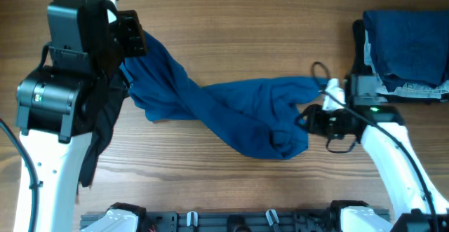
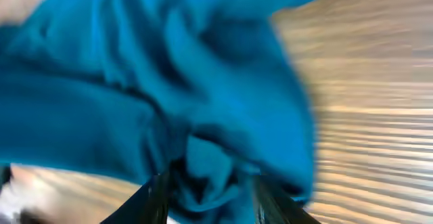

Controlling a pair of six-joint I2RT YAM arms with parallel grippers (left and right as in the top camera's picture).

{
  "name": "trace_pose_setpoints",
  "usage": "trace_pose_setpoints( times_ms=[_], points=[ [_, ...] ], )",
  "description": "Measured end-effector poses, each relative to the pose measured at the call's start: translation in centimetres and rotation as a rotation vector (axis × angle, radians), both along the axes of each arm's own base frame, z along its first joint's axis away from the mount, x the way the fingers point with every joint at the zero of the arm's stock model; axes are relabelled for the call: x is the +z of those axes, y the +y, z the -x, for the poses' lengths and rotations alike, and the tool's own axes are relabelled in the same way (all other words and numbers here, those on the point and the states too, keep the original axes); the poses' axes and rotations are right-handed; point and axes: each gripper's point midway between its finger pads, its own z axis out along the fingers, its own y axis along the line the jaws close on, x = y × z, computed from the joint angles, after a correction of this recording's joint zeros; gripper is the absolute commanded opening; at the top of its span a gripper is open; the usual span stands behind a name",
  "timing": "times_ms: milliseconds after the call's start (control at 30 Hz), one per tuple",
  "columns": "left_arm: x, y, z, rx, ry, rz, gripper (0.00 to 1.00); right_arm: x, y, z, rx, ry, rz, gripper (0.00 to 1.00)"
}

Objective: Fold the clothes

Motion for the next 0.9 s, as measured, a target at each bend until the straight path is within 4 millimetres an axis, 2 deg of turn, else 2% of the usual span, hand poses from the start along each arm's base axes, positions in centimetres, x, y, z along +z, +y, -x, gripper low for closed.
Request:
trace_pose_setpoints(
  times_ms=[67,133,300,533,600,767,800,867,900],
  points=[
    [-0.2,0.0,-0.1,0.000,0.004,-0.001,0.04,-0.7,1.5,0.4,0.034,0.034,-0.003,0.40],
    [-0.3,-0.1,-0.2,0.000,0.009,-0.002,0.04,-1.7,2.1,0.8,0.036,0.081,0.013,0.39],
    [-0.4,-0.1,-0.3,0.000,0.013,-0.003,0.04,-3.9,1.4,1.1,-0.020,0.175,0.054,0.37],
    [-0.5,0.0,-0.3,0.003,0.013,-0.005,0.04,-5.3,1.2,0.9,-0.039,0.199,0.069,0.37],
    [-0.5,0.0,-0.3,0.003,0.013,-0.005,0.04,-6.2,1.2,1.4,-0.038,0.222,0.071,0.36],
    [-0.5,0.0,-0.3,0.003,0.013,-0.005,0.04,-6.7,1.9,1.5,-0.022,0.228,0.040,0.34],
    [-0.5,0.0,-0.3,0.003,0.013,-0.005,0.04,-6.6,2.2,1.6,-0.013,0.228,0.037,0.30],
    [-0.5,0.0,-0.3,0.003,0.014,-0.005,0.04,-6.6,2.9,1.8,0.013,0.225,0.031,0.11],
    [-0.5,0.0,-0.3,0.003,0.014,-0.005,0.04,-6.5,3.2,1.8,0.022,0.222,0.030,0.04]
  ],
)
